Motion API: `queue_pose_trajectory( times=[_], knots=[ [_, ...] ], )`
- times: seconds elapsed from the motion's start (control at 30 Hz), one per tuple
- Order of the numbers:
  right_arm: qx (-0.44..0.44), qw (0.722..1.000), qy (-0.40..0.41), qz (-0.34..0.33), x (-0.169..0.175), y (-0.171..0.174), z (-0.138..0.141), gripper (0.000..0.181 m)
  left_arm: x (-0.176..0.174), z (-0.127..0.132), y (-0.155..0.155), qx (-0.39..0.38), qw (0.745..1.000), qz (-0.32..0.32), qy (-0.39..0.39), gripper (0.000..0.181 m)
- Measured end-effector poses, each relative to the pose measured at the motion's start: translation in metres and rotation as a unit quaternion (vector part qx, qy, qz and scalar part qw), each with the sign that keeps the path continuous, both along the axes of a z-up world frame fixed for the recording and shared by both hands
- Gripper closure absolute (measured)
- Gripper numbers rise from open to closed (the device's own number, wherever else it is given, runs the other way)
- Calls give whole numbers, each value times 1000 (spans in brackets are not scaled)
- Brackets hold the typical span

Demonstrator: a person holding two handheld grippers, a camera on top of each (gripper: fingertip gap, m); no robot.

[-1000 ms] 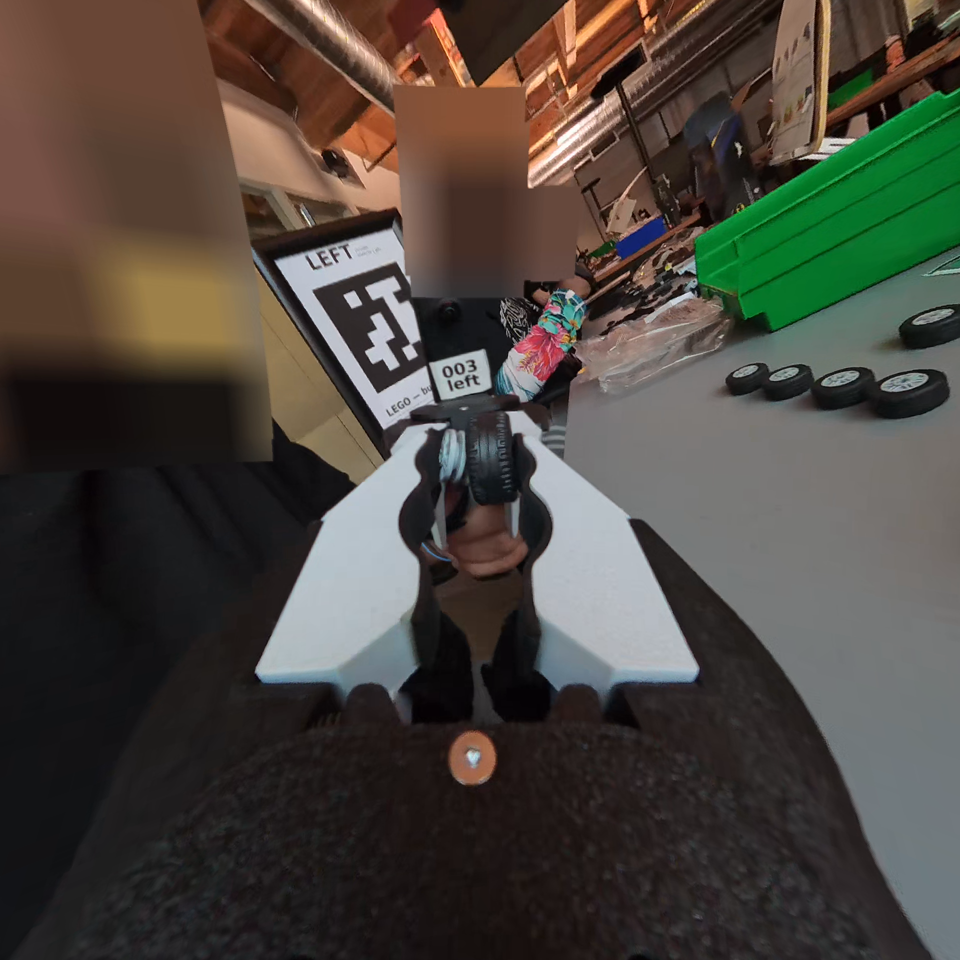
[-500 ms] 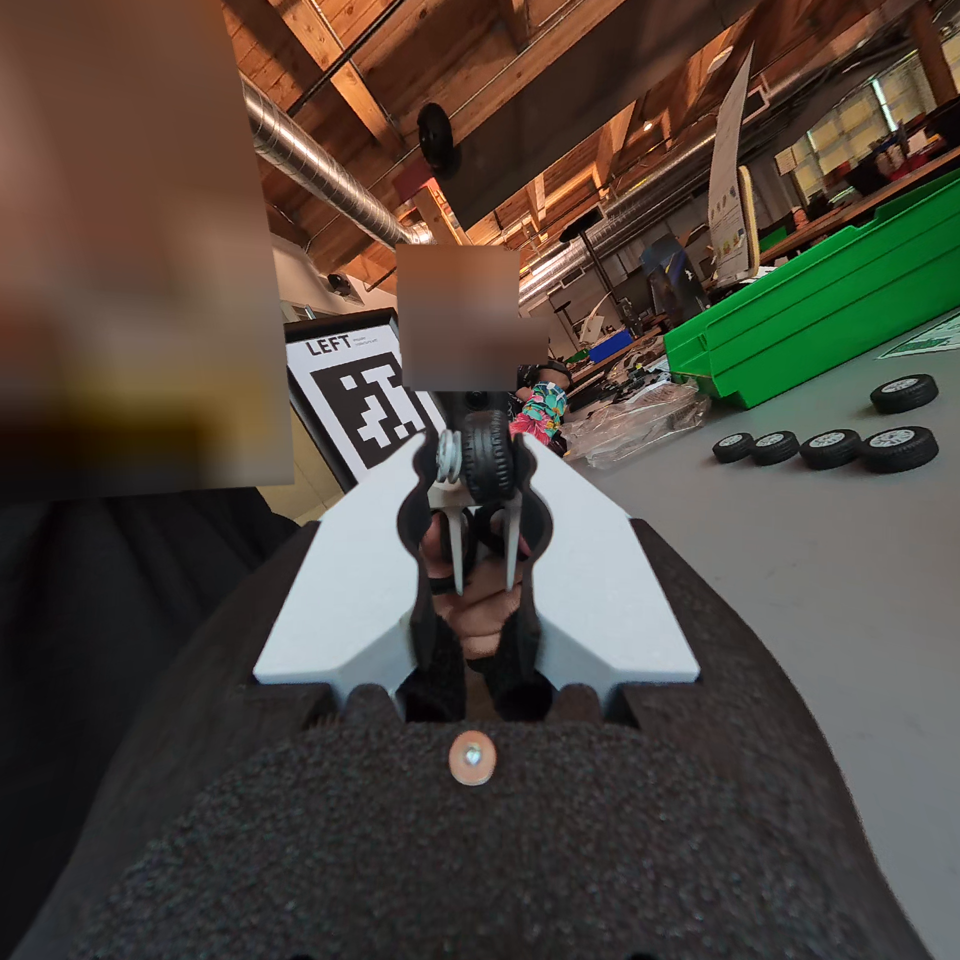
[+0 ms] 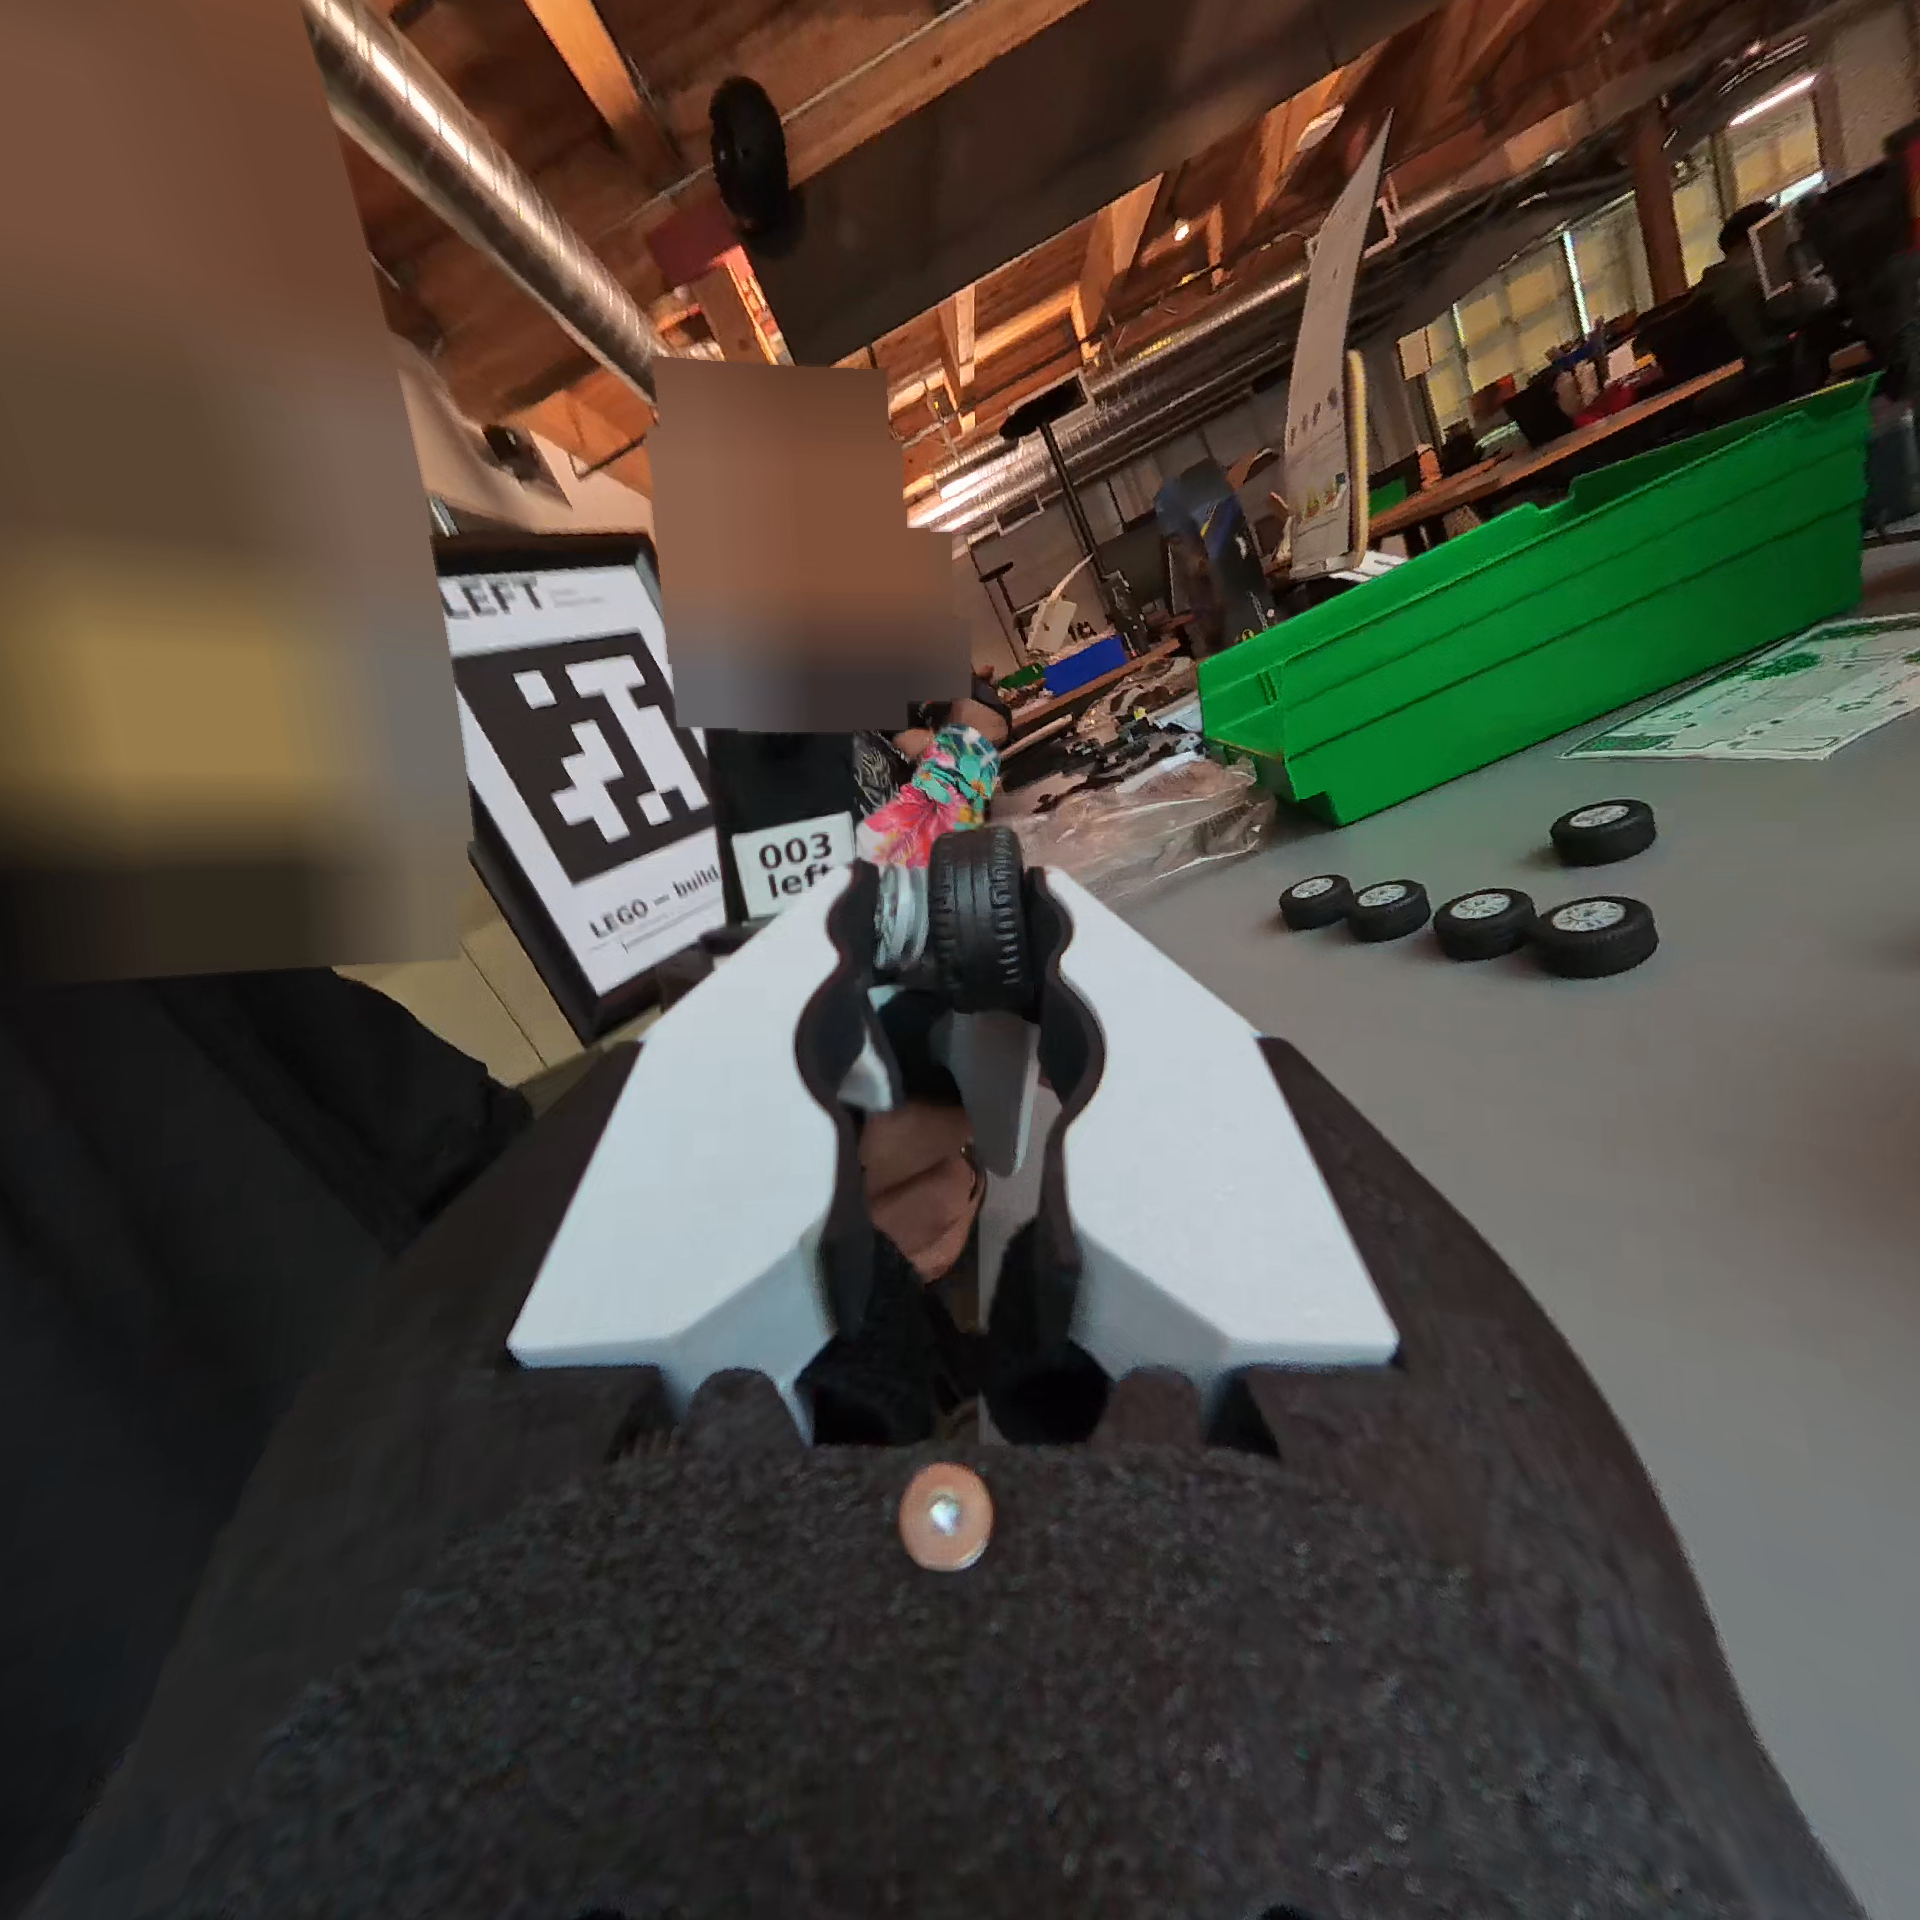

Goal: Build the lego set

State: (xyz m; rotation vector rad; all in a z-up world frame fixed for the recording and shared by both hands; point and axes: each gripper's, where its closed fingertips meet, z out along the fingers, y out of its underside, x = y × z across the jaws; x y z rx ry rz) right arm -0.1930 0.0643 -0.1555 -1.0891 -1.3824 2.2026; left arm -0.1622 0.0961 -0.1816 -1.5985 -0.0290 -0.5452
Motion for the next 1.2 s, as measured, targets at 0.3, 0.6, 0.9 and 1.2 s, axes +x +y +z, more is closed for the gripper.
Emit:
queue_pose_trajectory(
  times=[0.3,0.6,0.9,1.2],
  knots=[
    [-8,998,-16,54,7,-3,2,153,0,18,-14,56,985,-71,-148,154],
    [94,991,-43,85,12,5,-15,150,0,-4,-12,-30,994,-86,-57,155],
    [203,959,-67,187,24,3,-42,156,3,-26,-17,-76,987,-116,86,156],
    [173,960,-107,191,27,10,-52,158,4,-34,-11,-82,982,-92,141,156]
  ],
)
